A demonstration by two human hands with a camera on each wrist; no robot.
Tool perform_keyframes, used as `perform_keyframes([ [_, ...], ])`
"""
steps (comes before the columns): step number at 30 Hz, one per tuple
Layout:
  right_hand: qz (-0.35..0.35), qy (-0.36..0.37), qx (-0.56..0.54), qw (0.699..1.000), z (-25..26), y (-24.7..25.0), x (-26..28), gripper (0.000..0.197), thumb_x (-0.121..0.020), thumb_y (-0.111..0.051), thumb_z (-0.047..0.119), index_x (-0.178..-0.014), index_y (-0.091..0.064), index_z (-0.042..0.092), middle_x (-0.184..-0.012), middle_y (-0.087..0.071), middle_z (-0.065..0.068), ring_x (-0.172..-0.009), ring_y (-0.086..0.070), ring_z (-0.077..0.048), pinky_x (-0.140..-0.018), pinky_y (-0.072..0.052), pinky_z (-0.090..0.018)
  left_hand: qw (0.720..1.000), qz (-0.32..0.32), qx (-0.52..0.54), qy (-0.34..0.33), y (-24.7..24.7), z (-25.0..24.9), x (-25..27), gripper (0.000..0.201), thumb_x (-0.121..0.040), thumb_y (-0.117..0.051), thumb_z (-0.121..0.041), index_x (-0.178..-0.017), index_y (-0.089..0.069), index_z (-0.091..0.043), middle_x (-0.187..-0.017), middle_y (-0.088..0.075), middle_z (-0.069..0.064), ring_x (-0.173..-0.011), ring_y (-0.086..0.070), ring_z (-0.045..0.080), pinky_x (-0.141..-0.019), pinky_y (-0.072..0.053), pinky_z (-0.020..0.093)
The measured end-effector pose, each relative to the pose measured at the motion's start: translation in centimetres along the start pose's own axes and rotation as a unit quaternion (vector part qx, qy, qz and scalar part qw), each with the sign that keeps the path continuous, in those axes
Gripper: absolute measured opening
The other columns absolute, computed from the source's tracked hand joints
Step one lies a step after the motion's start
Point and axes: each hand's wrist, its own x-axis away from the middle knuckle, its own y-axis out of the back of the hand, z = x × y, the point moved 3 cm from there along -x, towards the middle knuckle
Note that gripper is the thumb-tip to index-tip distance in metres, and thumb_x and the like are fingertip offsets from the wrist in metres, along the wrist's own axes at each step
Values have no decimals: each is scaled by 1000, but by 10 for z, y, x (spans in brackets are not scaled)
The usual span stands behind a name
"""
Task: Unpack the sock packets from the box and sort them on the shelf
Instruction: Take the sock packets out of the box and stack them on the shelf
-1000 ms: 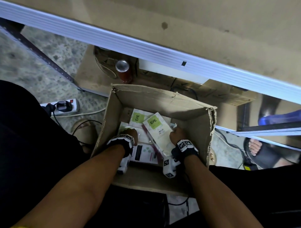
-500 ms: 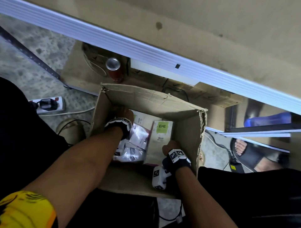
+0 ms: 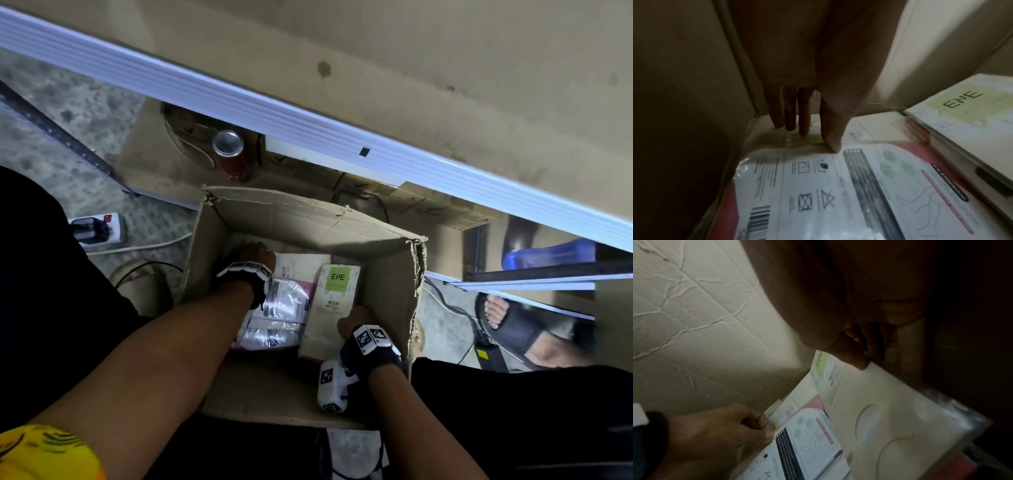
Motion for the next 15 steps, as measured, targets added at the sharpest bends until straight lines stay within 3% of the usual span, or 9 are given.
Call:
perform_keyframes([
  [2,6,3,0,1000,3,0,1,40,-92,-54,18,-129,-55,2,-134,-55,-17,-123,-55,-32,-92,-46,-32,999,-11,-27,-17,6,-2,2,54,-94,-54,-19,-145,-40,-8,-152,-33,17,-142,-32,36,-117,-28,49],
  [4,13,6,-6,1000,5,1,3,41,-92,-54,16,-131,-55,1,-135,-55,-17,-124,-54,-31,-94,-46,-31,999,-14,-15,-31,11,-3,1,37,-100,-39,-15,-135,-51,-8,-145,-46,19,-133,-45,38,-113,-35,49],
  [8,19,16,5,1000,-1,3,1,39,-89,-54,18,-125,-59,5,-132,-59,-15,-120,-57,-33,-86,-44,-28,999,-27,33,-20,23,0,6,26,-89,-52,-12,-108,-69,-13,-118,-69,12,-107,-67,34,-93,-54,45],
  [10,18,16,2,1000,0,3,1,38,-88,-55,18,-124,-59,5,-131,-59,-15,-120,-58,-32,-84,-44,-28,998,-38,50,-23,27,1,9,27,-91,-50,-17,-108,-71,-14,-117,-70,13,-108,-67,33,-93,-54,44],
  [13,20,21,11,1000,8,5,3,42,-92,-55,15,-132,-55,2,-136,-56,-15,-124,-55,-30,-95,-45,-31,993,-31,102,-47,35,4,19,34,-96,-44,-29,-118,-67,-15,-125,-64,17,-116,-61,37,-99,-49,44],
  [15,19,33,29,999,15,10,8,44,-94,-55,14,-136,-51,1,-140,-53,-14,-129,-51,-29,-98,-42,-29,990,-19,131,-52,40,6,28,30,-96,-47,-28,-117,-63,-13,-128,-60,18,-117,-59,36,-99,-48,42],
])
